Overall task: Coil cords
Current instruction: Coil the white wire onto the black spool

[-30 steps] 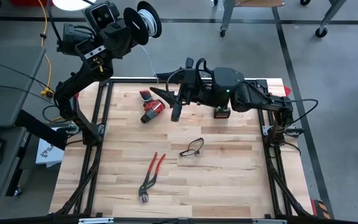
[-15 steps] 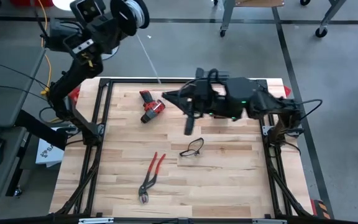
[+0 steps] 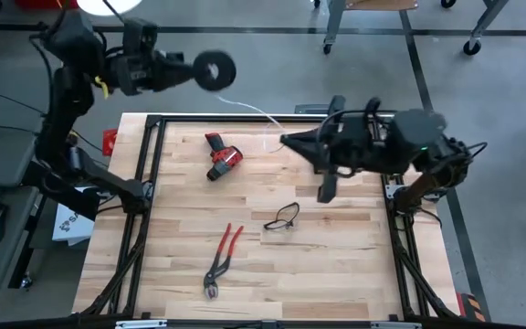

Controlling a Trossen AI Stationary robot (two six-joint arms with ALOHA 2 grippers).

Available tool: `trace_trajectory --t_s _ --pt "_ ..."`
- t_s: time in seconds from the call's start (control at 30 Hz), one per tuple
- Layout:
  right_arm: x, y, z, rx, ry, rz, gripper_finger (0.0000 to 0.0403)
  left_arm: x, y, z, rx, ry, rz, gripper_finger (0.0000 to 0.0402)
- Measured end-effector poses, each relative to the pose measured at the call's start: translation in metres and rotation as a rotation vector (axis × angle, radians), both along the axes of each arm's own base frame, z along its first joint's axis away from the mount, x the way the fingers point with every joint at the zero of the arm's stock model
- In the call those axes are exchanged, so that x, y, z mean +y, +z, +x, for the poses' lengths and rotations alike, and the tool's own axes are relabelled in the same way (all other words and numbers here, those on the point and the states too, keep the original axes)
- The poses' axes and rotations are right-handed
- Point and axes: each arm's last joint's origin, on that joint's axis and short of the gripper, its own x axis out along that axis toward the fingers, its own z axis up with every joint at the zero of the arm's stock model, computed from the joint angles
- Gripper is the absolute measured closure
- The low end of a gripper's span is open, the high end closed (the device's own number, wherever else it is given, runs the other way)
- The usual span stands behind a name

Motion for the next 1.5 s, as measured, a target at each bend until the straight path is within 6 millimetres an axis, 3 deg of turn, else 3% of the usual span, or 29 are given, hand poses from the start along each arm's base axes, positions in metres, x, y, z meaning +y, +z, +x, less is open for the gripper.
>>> trace_trajectory --t_s 0.2,0.4,0.83,0.97,1.13,1.3,1.5 --pt "-0.009 0.014 -0.023 -0.043 -0.036 -0.023 0.0402 -0.007 -0.012 -0.016 0.147 0.008 -0.068 0.0401" --pt "-0.020 0.017 -0.028 -0.050 -0.092 -0.049 0.0403 -0.014 -0.014 -0.010 0.188 -0.108 -0.156 0.0401" --pt "-0.045 0.013 -0.010 -0.048 -0.111 -0.049 0.0403 -0.030 -0.046 0.081 0.360 -0.523 -0.259 0.0401" --pt "-0.046 0.009 0.002 -0.057 -0.063 -0.037 0.0403 -0.038 -0.045 0.108 0.302 -0.656 -0.270 0.0401" --pt "-0.042 0.003 0.015 -0.057 0.009 -0.024 0.0403 -0.043 -0.035 0.128 0.135 -0.766 -0.245 0.0402" --pt "-0.039 -0.003 0.027 -0.053 0.079 0.007 0.0403 -0.045 -0.025 0.137 -0.051 -0.807 -0.218 0.0402" --pt "-0.034 -0.009 0.038 -0.046 0.127 0.036 0.0403 -0.041 -0.020 0.141 -0.244 -0.735 -0.154 0.0401"
